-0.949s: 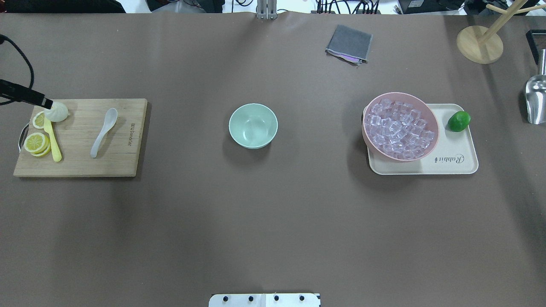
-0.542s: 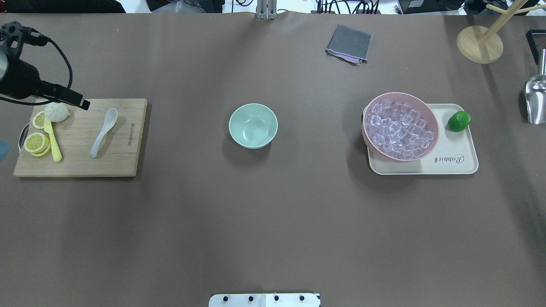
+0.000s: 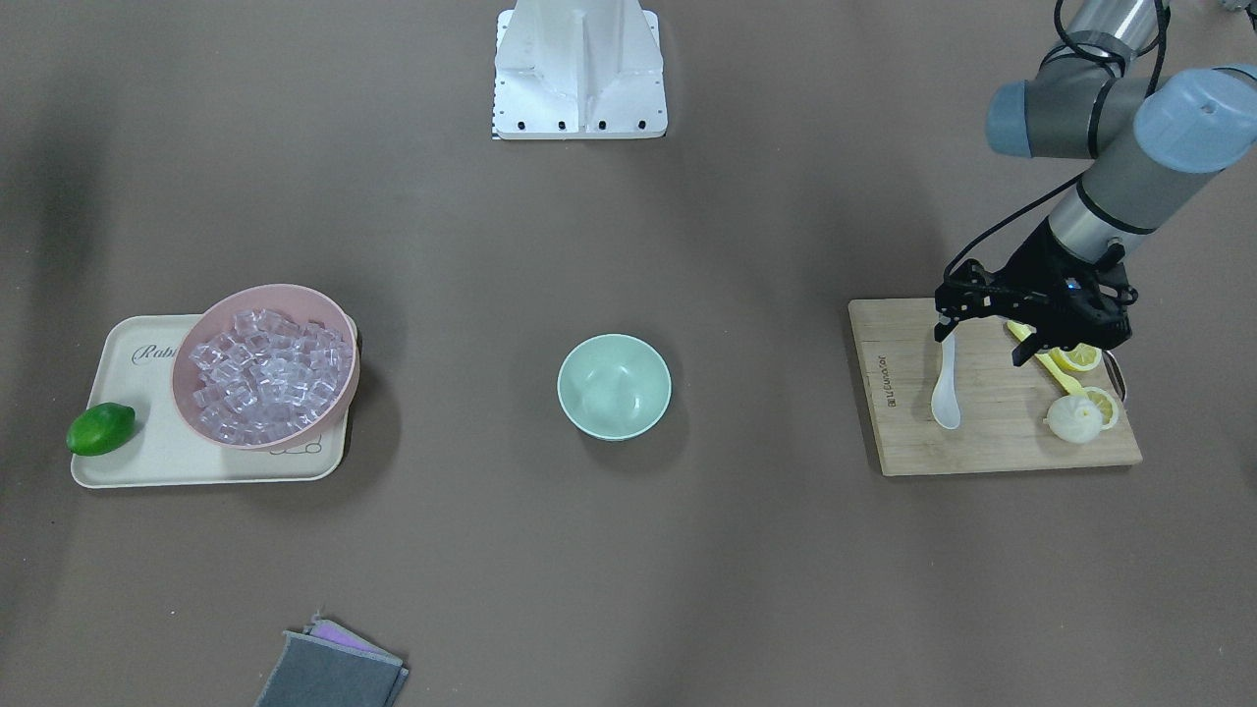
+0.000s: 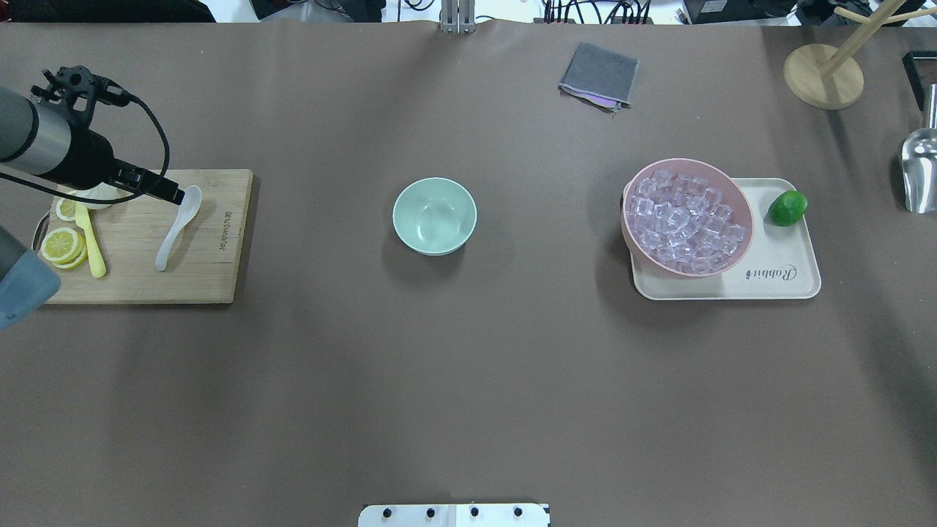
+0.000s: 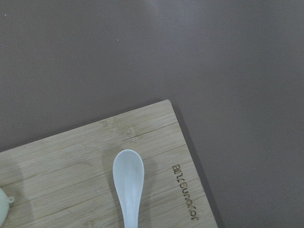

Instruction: Put spoon and ice into bowl

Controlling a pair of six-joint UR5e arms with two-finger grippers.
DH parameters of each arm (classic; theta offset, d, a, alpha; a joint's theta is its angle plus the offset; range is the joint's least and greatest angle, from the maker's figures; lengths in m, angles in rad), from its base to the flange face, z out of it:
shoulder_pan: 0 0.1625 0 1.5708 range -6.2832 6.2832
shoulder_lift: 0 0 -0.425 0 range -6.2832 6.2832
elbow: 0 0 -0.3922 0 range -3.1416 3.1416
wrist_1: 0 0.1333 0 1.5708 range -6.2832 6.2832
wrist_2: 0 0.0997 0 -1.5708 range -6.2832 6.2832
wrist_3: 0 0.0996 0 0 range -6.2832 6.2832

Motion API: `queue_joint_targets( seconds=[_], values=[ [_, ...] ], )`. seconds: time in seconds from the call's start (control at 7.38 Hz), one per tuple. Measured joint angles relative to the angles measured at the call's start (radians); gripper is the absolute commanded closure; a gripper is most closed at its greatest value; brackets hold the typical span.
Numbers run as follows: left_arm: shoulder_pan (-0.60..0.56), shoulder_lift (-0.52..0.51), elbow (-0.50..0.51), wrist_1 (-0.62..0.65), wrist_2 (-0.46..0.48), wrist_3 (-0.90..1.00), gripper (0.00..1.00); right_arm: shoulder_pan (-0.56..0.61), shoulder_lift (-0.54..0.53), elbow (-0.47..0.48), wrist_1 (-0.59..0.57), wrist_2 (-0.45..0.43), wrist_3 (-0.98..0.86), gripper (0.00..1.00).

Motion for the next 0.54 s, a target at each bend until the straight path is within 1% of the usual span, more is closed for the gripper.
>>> queue_joint_targets(
  seconds=[0.54],
  values=[
    [0.088, 0.004, 0.029, 0.001, 0.114, -0.005, 0.02, -0.015, 0.004, 0.011, 0.007, -0.028, 0.015, 0.00]
  ],
)
